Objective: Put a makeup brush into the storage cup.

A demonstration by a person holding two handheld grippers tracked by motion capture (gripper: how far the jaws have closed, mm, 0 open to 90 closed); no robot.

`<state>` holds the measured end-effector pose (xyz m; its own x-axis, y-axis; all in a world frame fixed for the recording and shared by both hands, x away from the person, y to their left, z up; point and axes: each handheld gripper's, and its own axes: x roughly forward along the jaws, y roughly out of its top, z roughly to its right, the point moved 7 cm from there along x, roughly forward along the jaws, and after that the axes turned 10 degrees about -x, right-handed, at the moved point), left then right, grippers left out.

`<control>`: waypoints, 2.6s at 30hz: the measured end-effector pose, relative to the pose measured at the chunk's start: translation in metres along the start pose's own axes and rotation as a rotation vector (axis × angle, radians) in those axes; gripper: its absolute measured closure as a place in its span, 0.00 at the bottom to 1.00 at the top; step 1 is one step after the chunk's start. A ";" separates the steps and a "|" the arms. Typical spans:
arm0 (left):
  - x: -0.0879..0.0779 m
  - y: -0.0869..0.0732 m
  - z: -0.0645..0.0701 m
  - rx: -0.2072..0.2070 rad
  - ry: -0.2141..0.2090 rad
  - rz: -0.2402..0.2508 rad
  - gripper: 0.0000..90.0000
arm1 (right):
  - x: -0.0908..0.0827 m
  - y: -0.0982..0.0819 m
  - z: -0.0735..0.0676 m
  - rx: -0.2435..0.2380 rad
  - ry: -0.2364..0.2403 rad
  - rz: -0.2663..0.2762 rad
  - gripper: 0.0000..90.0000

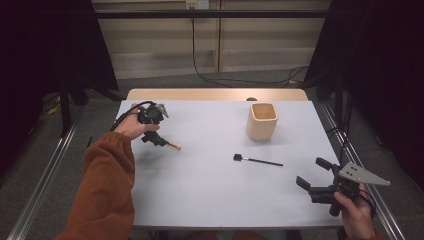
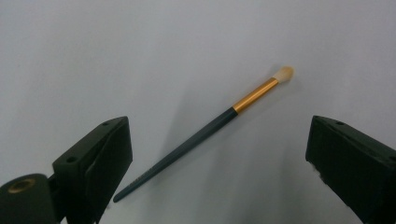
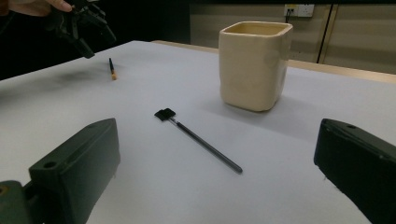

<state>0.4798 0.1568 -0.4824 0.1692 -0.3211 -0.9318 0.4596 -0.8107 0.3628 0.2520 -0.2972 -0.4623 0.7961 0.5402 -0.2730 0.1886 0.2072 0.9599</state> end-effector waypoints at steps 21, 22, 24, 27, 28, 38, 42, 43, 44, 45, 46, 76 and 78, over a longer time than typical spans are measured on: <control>0.021 0.002 0.009 0.077 0.014 -0.078 0.39 | 0.000 0.000 -0.001 -0.002 0.007 -0.001 0.00; 0.021 0.002 0.006 0.068 0.030 -0.097 0.46 | 0.000 -0.001 -0.001 0.002 0.004 -0.005 0.00; 0.019 0.003 0.005 0.067 0.032 -0.113 0.49 | 0.000 -0.001 0.000 0.005 0.003 -0.006 0.00; 0.019 0.009 0.008 0.096 0.033 -0.122 0.56 | 0.000 -0.001 -0.001 0.002 0.004 -0.004 0.00; 0.019 0.009 0.008 0.096 0.033 -0.122 0.57 | 0.000 -0.001 -0.001 0.002 0.004 -0.004 0.00; 0.026 0.003 0.006 0.183 0.046 -0.205 0.70 | 0.000 -0.001 -0.001 0.001 0.005 -0.003 0.00; 0.028 -0.001 0.002 0.214 0.054 -0.241 0.71 | 0.000 -0.001 -0.001 -0.001 0.005 -0.003 0.00; 0.029 -0.002 0.002 0.225 0.061 -0.251 0.69 | 0.000 -0.001 -0.001 0.001 0.005 -0.004 0.00; 0.030 -0.001 0.003 0.232 0.054 -0.253 0.69 | 0.000 -0.001 -0.001 0.002 0.006 -0.003 0.00; 0.030 -0.001 0.003 0.232 0.054 -0.253 0.69 | 0.000 -0.001 -0.001 0.002 0.005 -0.003 0.00; 0.033 0.000 0.003 0.239 0.050 -0.256 0.69 | 0.000 -0.001 -0.001 0.002 0.004 -0.003 0.00; 0.032 -0.003 0.004 0.029 -0.038 -0.259 0.93 | -0.001 -0.001 -0.001 0.001 0.004 -0.005 0.00; 0.030 -0.003 0.004 0.017 -0.028 -0.241 0.93 | -0.001 -0.002 -0.001 0.004 0.003 -0.005 0.00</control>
<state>0.4802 0.1473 -0.5110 0.0325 -0.1307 -0.9909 0.4687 -0.8736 0.1307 0.2505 -0.2974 -0.4636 0.7933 0.5417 -0.2781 0.1947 0.2070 0.9588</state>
